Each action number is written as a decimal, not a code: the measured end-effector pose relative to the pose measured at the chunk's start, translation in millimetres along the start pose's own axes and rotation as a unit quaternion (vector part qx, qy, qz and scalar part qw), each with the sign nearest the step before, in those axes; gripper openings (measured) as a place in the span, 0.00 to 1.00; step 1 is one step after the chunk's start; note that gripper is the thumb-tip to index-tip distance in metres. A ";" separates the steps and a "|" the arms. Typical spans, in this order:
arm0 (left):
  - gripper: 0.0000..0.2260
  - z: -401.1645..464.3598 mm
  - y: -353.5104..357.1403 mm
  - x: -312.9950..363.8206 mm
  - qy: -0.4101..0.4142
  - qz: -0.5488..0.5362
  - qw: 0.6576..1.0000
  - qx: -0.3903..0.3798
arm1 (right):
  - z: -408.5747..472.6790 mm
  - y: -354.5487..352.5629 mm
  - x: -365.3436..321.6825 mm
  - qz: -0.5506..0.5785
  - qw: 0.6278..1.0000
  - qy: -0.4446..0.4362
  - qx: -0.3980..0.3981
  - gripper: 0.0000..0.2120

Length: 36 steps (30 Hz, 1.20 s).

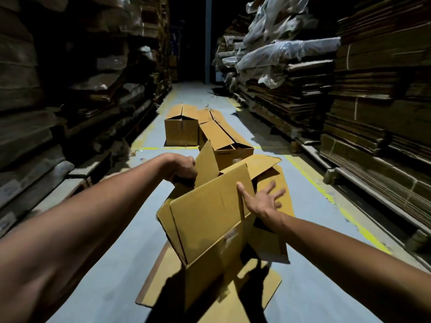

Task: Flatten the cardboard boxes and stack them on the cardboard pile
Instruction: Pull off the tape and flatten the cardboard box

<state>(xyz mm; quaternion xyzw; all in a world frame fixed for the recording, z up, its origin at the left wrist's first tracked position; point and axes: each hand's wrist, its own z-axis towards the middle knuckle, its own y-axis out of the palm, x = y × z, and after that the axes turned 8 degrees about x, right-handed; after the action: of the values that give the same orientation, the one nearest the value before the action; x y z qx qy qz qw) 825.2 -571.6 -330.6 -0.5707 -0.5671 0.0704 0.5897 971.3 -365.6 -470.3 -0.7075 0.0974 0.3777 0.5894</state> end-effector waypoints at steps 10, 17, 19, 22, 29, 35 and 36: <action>0.17 -11.5 24.3 14.7 0.076 -0.059 0.990 -0.104 | -18.4 -4.4 -44.3 0.274 0.926 0.004 -0.261 0.44; 0.23 -5.8 32.0 17.0 0.022 -0.108 0.987 -0.116 | -17.3 17.6 -41.7 0.231 0.936 0.015 -0.264 0.58; 0.29 -1.3 41.0 23.6 0.008 -0.093 0.991 -0.099 | -21.0 21.5 -42.5 0.198 0.946 0.013 -0.258 0.52; 0.15 4.0 53.6 36.8 0.028 0.030 0.999 -0.033 | -21.7 28.2 -41.5 0.199 0.948 0.014 -0.246 0.49; 0.15 7.7 55.4 33.7 0.061 -0.052 0.997 -0.012 | -23.1 11.6 -29.2 0.272 0.944 0.023 -0.187 0.51; 0.15 6.3 42.1 47.0 0.130 -0.153 0.979 -0.037 | -29.4 -4.6 -49.4 0.363 0.931 0.011 0.040 0.48; 0.13 5.1 37.3 48.0 0.143 -0.175 0.973 -0.041 | -31.1 -8.5 -55.7 0.372 0.925 0.004 0.083 0.47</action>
<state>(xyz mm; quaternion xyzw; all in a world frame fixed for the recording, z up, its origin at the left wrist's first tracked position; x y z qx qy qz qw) 859.1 -520.9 -331.8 -0.4904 -0.5702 -0.1391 0.6442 950.6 -408.6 -427.1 -0.5703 0.3868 0.5577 0.4628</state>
